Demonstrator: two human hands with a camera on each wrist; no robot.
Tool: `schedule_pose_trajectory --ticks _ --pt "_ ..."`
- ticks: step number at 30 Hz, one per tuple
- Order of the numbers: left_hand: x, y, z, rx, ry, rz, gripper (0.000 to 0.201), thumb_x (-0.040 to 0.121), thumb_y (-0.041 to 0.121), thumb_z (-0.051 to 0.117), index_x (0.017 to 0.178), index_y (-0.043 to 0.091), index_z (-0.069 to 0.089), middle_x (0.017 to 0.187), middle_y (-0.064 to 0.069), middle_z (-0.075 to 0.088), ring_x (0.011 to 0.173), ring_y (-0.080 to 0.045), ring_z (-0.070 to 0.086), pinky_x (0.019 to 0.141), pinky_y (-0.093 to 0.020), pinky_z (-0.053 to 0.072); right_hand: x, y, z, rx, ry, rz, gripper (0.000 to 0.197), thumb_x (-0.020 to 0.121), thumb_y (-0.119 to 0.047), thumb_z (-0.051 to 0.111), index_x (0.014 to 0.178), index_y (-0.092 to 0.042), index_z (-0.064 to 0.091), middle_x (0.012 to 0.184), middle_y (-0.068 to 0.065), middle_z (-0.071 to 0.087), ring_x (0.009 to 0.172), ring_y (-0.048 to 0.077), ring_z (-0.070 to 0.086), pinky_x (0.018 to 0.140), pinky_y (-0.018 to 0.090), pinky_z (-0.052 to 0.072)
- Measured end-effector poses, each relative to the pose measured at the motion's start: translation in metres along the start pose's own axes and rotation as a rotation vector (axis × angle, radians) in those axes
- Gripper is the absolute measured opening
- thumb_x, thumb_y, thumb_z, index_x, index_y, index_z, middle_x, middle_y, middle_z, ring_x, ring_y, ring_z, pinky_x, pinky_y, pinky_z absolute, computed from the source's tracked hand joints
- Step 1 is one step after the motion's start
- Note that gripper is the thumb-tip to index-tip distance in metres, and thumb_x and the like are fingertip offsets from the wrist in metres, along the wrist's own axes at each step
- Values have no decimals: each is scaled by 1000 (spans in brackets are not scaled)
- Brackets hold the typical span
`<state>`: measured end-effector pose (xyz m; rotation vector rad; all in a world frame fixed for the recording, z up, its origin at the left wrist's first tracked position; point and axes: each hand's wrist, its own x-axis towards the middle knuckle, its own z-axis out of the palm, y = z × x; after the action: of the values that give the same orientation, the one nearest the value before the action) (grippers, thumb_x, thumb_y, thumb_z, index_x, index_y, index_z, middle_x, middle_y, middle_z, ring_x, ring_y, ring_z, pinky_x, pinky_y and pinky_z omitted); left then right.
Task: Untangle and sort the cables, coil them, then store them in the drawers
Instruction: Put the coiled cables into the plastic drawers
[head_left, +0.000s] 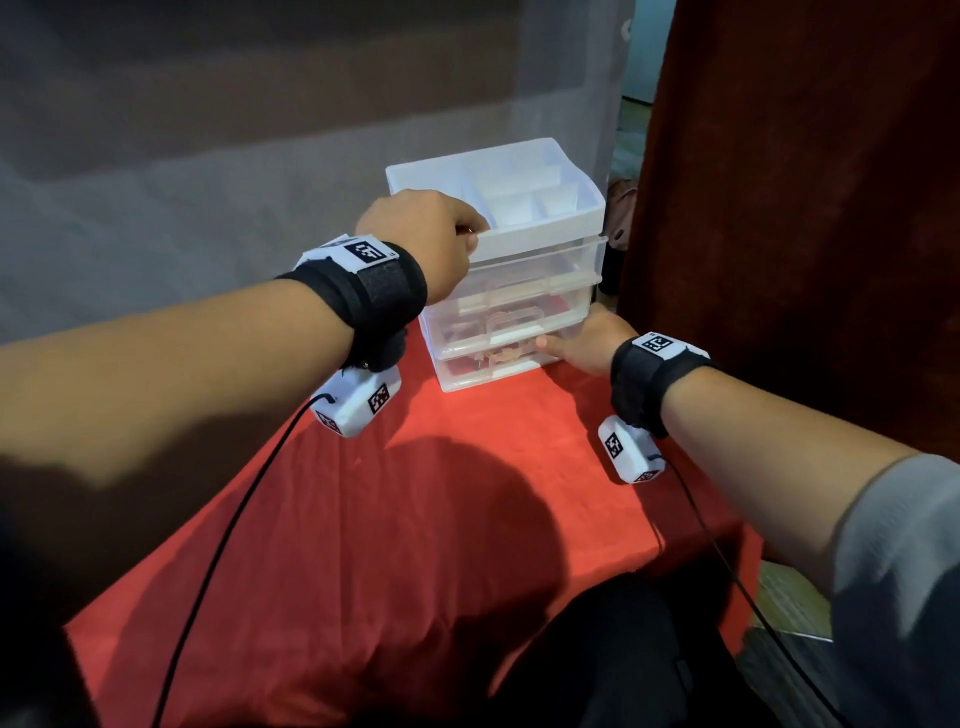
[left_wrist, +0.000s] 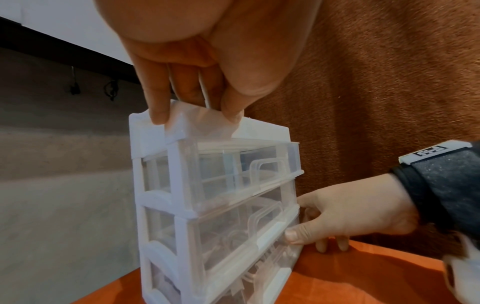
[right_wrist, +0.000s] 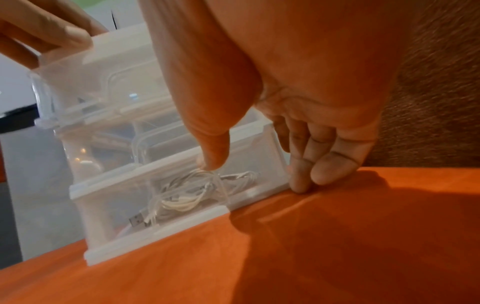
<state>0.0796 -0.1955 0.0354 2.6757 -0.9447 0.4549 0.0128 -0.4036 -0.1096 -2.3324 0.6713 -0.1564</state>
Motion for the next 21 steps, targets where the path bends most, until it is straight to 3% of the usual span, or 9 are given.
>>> schedule_pose_trajectory --ticks 2,4,6,8,9,11,13,16,21 --pt "0 -1 0 1 -2 1 28 96 36 55 120 43 68 120 12 71 109 -22 65 84 -30 49 -1 -1 -2 21 12 50 75 78 -51 82 138 -16 55 133 6 65 122 26 62 95 27 48" --pt "1 -2 1 3 -1 5 28 96 36 55 120 43 69 120 12 71 109 -22 64 84 -30 49 -10 -6 -4 81 162 113 83 77 -49 81 138 -7 44 136 13 59 126 33 58 100 38 50" --pt "2 -3 1 2 -3 6 28 97 37 55 120 43 68 120 12 71 109 -22 64 82 -29 48 -25 -19 -4 189 252 72 60 84 -42 75 127 -9 50 123 11 64 114 31 63 92 37 52" --pt "3 -3 1 -3 -3 3 27 97 37 56 120 43 68 119 12 71 109 -21 64 81 -28 46 -43 -35 6 321 113 19 28 90 -32 71 110 -18 60 98 3 67 93 25 65 72 29 50" --pt "3 -3 1 -4 -3 1 27 97 37 56 120 43 68 119 13 71 109 -21 64 80 -27 45 -50 -42 15 413 22 22 21 90 -30 71 105 -20 60 90 1 66 84 22 63 61 27 46" --pt "2 -2 0 -10 -8 -3 27 97 37 56 120 43 68 118 13 71 109 -21 64 80 -27 44 -58 -55 30 604 -81 66 32 89 -29 73 114 -22 54 92 5 68 73 20 59 50 26 40" --pt "1 -3 -1 -25 -14 -14 26 97 37 57 120 43 68 118 14 71 110 -20 64 81 -25 44 -59 -64 40 742 -138 111 37 91 -28 71 121 -18 54 101 7 70 68 18 56 47 25 39" --pt "1 -5 -3 -45 -25 -24 25 97 38 57 119 44 69 118 14 71 109 -18 64 81 -24 43 -62 -70 46 846 -210 149 22 94 -23 68 109 -18 53 95 6 64 62 15 52 48 24 37" --pt "5 -3 -6 -52 -65 -12 25 97 36 56 118 43 69 119 13 71 109 -18 63 83 -26 45 -78 -65 41 819 -183 134 14 95 -19 63 100 -19 50 85 6 66 53 11 51 47 24 34"
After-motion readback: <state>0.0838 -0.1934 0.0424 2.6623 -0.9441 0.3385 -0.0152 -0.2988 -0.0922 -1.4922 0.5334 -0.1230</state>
